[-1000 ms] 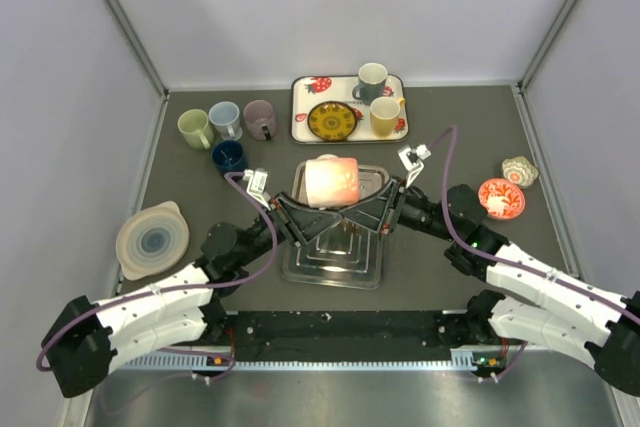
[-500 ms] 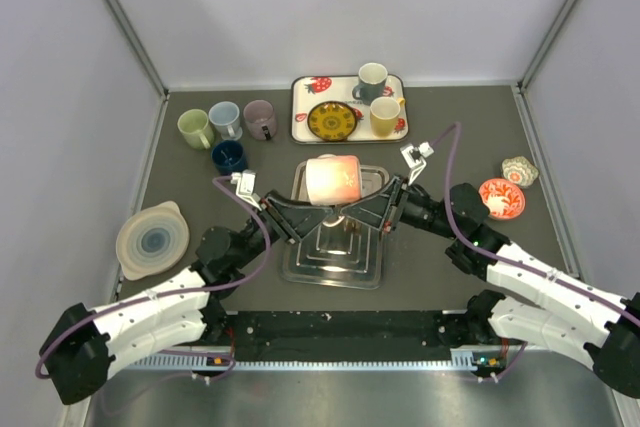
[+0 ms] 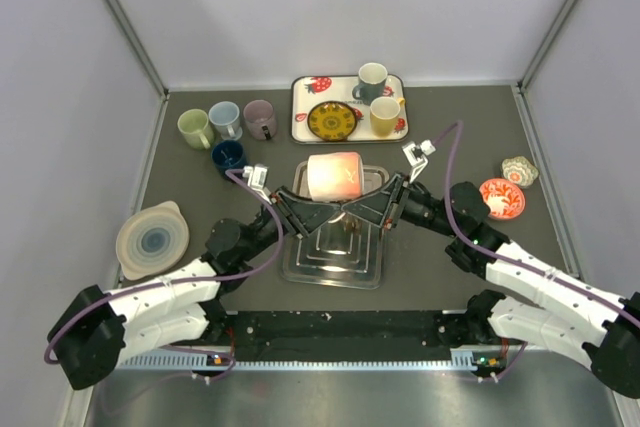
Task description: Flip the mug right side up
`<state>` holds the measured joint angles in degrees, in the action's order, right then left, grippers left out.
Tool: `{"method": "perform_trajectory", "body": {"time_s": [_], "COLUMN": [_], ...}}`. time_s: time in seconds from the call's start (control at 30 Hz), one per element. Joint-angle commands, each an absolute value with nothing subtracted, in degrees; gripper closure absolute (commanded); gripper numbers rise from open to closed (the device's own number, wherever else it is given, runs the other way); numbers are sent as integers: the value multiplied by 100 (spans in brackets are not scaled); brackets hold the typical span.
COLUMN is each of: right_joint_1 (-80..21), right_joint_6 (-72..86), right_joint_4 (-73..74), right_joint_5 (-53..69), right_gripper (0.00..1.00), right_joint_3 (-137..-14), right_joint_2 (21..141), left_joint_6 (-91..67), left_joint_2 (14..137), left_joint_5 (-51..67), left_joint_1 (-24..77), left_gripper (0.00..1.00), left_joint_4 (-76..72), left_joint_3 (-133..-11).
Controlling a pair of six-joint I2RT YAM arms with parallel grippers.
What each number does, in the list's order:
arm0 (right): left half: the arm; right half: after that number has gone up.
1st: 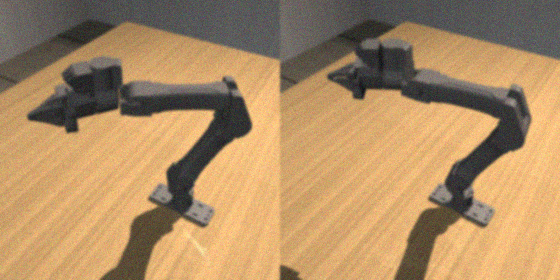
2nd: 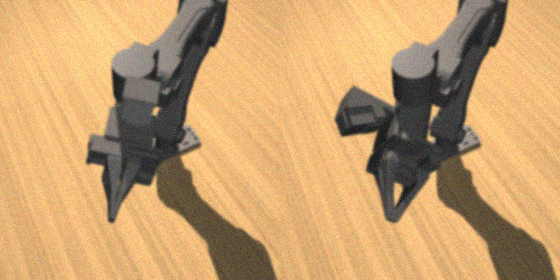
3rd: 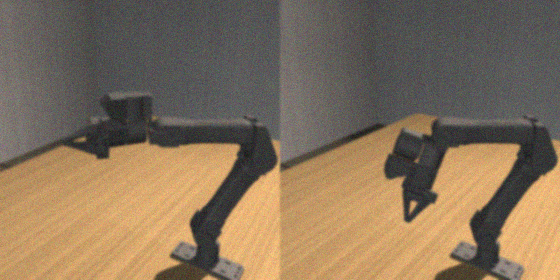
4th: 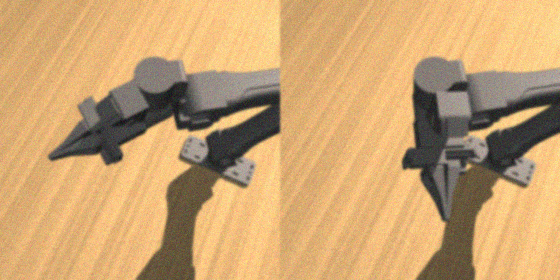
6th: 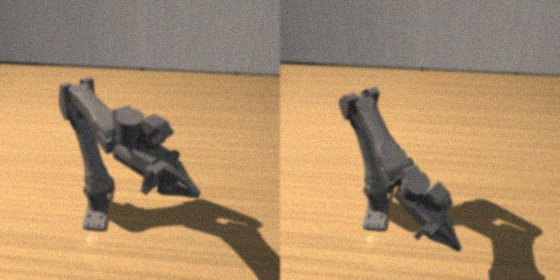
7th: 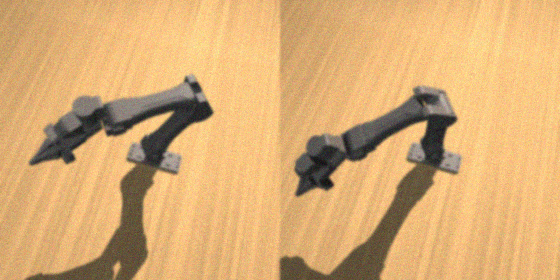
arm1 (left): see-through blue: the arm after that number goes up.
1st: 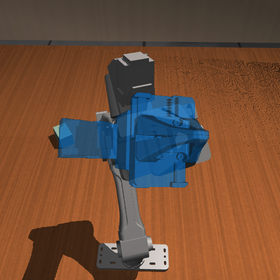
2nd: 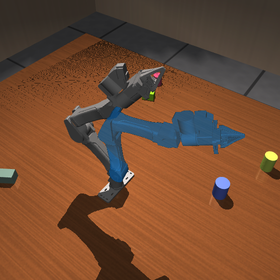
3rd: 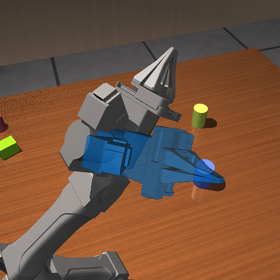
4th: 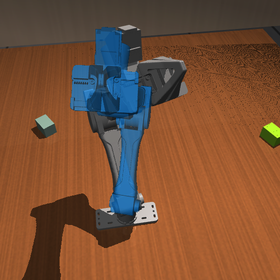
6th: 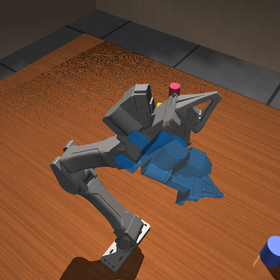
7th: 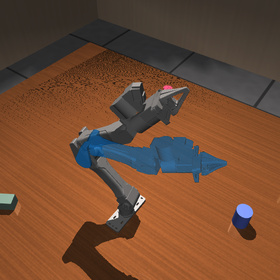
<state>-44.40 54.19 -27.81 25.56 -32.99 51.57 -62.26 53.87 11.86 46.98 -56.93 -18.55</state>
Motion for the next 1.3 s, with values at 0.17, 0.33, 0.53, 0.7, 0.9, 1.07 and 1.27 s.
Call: {"method": "perform_trajectory", "body": {"time_s": [0.17,0.33,0.53,0.7,0.9,1.07,1.27], "right_joint_1": [-4553,-4553,-4561,-4561,-4553,-4553,-4553], "right_joint_6": [5449,5414,5159,4949,4676,4536,3903], "right_joint_4": [-3454,-3428,-2822,-2383,-1812,-1434,154], "right_joint_5": [3085,3024,2927,2997,2927,2892,2470], "right_gripper": [100,100,94,69,57,54,54], "right_joint_3": [-3428,-3410,-3507,-3708,-3928,-4025,-4341], "right_joint_2": [5098,5080,5019,5027,4940,4869,4580], "left_joint_6": [-6231,-6240,-5556,-4906,-4448,-4088,-2789], "left_joint_2": [5423,5326,4896,4474,4131,3851,3551], "left_joint_5": [1231,1055,1143,888,589,221,-1068], "left_joint_1": [4693,4685,4693,4685,4693,4693,4685], "left_gripper": [86,100,100,100,100,100,100], "left_joint_4": [-6143,-5943,-4890,-4158,-3534,-3113,-1093], "left_joint_3": [-2118,-2048,-2320,-2452,-2514,-2645,-3732]}}
